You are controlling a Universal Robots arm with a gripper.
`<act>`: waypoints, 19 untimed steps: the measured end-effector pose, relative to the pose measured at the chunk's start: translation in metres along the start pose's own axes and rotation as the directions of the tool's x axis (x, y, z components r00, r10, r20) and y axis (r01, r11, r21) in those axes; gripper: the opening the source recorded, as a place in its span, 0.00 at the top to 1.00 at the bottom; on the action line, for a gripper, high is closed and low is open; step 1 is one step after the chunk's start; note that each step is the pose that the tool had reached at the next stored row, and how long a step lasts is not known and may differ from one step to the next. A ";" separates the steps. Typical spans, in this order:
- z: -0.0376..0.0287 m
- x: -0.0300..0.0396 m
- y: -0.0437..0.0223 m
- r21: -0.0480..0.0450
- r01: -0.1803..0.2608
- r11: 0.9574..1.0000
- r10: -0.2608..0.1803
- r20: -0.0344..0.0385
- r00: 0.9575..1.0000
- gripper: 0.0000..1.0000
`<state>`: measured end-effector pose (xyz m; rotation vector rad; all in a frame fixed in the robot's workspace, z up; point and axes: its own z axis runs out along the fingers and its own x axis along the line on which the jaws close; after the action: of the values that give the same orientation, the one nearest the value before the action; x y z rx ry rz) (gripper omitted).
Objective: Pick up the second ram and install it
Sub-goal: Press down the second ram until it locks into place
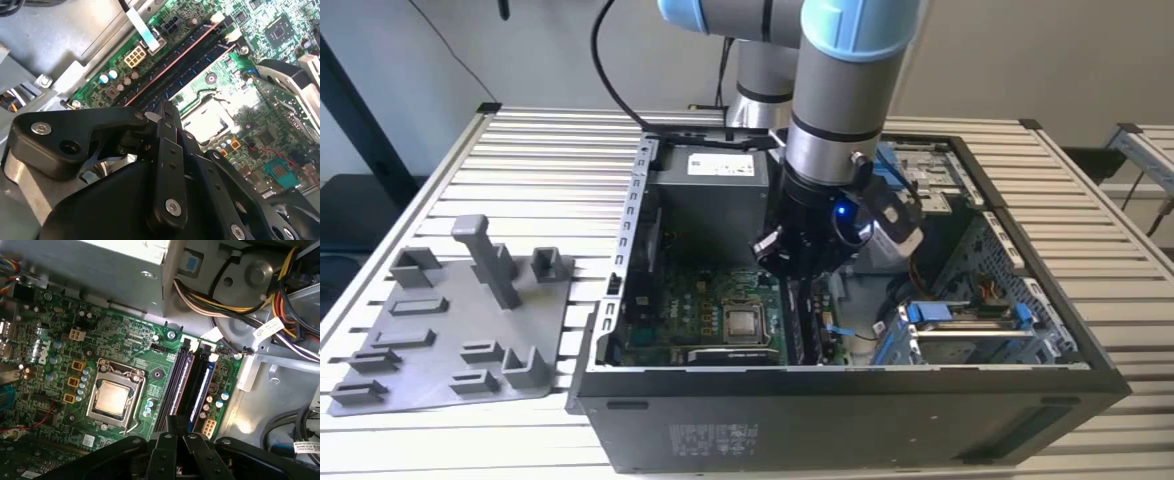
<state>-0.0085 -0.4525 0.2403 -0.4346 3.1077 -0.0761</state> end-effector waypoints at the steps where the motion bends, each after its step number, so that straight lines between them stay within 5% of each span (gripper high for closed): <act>1: 0.0001 0.0000 0.0000 0.000 0.007 1.000 -0.007 0.000 1.000 0.89; 7: 0.0011 0.0005 0.0001 -0.001 0.081 0.997 -0.081 0.005 0.997 0.89; 13: 0.0011 0.0013 0.0004 -0.033 0.132 0.991 -0.131 0.020 0.991 0.89; 19: 0.0012 0.0016 0.0005 -0.031 0.230 0.973 -0.230 0.025 0.973 0.89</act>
<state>-0.0102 -0.4525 0.2391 -0.7897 3.0271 -0.0186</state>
